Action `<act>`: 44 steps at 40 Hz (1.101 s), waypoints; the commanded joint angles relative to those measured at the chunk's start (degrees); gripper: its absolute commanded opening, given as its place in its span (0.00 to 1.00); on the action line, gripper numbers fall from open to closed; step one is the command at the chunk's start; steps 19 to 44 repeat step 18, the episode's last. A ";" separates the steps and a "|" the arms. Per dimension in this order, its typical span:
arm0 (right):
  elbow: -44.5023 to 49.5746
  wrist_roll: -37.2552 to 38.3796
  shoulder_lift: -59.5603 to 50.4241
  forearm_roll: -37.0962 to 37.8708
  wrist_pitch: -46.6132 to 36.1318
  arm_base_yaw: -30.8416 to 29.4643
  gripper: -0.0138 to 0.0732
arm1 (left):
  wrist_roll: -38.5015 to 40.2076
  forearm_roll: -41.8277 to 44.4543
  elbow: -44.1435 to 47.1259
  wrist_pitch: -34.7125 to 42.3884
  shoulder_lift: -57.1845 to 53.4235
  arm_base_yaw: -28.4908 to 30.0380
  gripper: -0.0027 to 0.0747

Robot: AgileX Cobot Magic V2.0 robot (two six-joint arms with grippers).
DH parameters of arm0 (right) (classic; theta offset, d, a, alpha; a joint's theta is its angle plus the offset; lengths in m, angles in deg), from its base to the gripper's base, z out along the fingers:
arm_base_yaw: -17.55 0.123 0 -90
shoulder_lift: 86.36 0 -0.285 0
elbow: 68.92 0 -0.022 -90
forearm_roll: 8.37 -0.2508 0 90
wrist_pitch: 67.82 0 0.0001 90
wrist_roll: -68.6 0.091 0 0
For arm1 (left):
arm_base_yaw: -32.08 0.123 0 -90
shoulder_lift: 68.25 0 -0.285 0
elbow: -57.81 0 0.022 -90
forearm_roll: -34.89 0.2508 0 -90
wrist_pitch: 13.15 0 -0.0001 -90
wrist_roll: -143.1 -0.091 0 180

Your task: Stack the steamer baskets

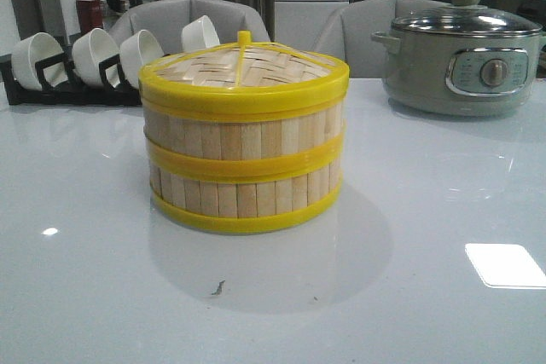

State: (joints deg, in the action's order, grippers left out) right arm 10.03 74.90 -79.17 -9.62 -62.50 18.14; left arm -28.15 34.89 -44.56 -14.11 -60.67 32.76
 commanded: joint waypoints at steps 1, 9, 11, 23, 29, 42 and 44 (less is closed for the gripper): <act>-0.88 -0.40 -1.28 0.45 -3.82 0.09 0.25 | 0.30 0.00 0.02 4.93 -0.82 0.09 0.14; -0.88 -0.40 -1.28 0.45 -3.15 0.09 0.25 | 0.30 0.00 0.02 4.93 -0.82 0.09 0.14; -0.88 -0.40 -1.28 0.45 -3.15 0.09 0.25 | 0.30 0.00 0.02 4.93 -0.82 0.09 0.14; -0.88 -0.40 -1.28 0.45 -3.15 0.09 0.25 | 0.30 0.00 0.02 4.93 -0.82 0.09 0.14; -0.88 -0.40 -1.28 0.45 -3.15 0.09 0.25 | 0.30 0.00 0.02 4.93 -0.82 0.09 0.14; -0.88 -0.40 -1.28 0.45 -3.15 0.09 0.25 | 0.30 0.00 0.02 4.93 -0.82 0.09 0.14; -0.88 -0.40 -1.28 0.45 -3.15 0.09 0.25 | 0.30 0.00 0.02 4.93 -0.82 0.09 0.14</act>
